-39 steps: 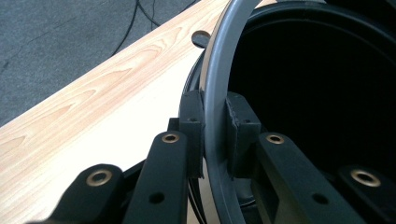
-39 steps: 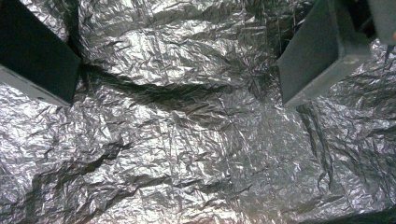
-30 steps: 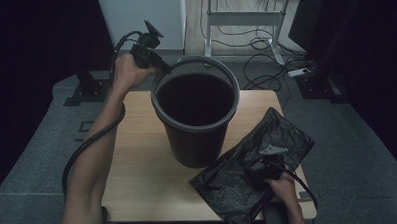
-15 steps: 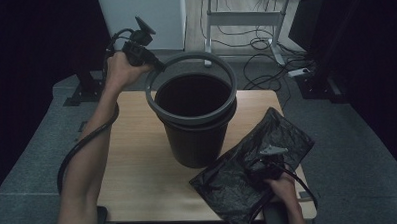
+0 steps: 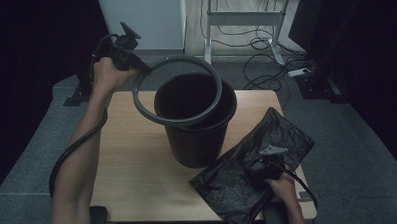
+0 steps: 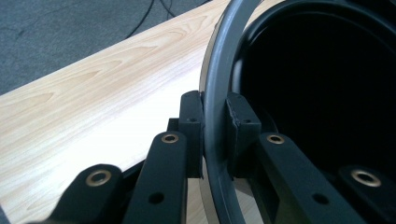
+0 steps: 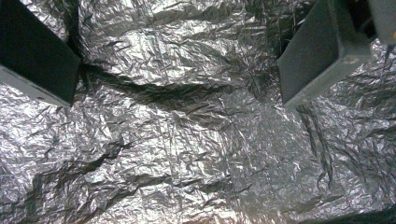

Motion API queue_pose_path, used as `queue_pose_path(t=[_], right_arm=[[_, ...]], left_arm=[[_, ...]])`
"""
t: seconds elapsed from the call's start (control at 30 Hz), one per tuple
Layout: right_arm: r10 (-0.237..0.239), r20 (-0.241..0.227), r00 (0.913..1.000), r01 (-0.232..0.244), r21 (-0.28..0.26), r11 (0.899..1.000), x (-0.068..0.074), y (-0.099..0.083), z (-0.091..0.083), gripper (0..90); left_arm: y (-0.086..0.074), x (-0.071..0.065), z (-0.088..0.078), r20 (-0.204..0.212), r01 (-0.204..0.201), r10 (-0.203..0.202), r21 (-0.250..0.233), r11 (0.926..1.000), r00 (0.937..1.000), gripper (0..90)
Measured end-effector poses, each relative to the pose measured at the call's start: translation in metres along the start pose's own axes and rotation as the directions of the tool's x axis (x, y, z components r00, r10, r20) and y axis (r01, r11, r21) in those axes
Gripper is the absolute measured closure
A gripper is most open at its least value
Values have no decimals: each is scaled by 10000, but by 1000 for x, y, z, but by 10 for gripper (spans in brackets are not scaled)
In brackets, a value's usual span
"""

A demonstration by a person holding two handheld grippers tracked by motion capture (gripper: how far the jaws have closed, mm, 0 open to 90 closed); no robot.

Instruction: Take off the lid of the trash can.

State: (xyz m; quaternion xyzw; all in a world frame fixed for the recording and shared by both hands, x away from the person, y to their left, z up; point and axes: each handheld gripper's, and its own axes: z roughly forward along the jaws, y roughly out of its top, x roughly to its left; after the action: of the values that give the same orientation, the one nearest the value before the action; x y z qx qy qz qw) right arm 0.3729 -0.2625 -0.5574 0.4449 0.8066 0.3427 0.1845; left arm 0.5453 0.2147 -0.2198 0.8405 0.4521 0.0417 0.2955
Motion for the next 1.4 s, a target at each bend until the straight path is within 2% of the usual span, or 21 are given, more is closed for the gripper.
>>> queue_pose_path(t=[0.4, 0.5, 0.87, 1.07, 1.4], right_arm=[[0, 1, 10000, 0, 1, 10000, 0, 0, 0, 0], [1, 1, 10000, -1, 1, 10000, 0, 0, 0, 0], [-2, 0, 10000, 2, -1, 10000, 0, 0, 0, 0], [-2, 1, 10000, 2, 1, 10000, 0, 0, 0, 0], [-3, 1, 10000, 3, 0, 10000, 0, 0, 0, 0]], left_arm=[[-20, 24, -9, -298, 449, -448, 13, 9990, 9985, 781], [-29, 33, -13, -422, 603, -602, 6, 9982, 9973, 780], [-49, 53, -23, -676, 973, -971, 2, 9953, 9930, 780], [-61, 65, -28, -760, 1210, -1209, -37, 9927, 9898, 779], [-84, 86, -41, -948, 1696, -1701, -130, 9854, 9809, 779]])
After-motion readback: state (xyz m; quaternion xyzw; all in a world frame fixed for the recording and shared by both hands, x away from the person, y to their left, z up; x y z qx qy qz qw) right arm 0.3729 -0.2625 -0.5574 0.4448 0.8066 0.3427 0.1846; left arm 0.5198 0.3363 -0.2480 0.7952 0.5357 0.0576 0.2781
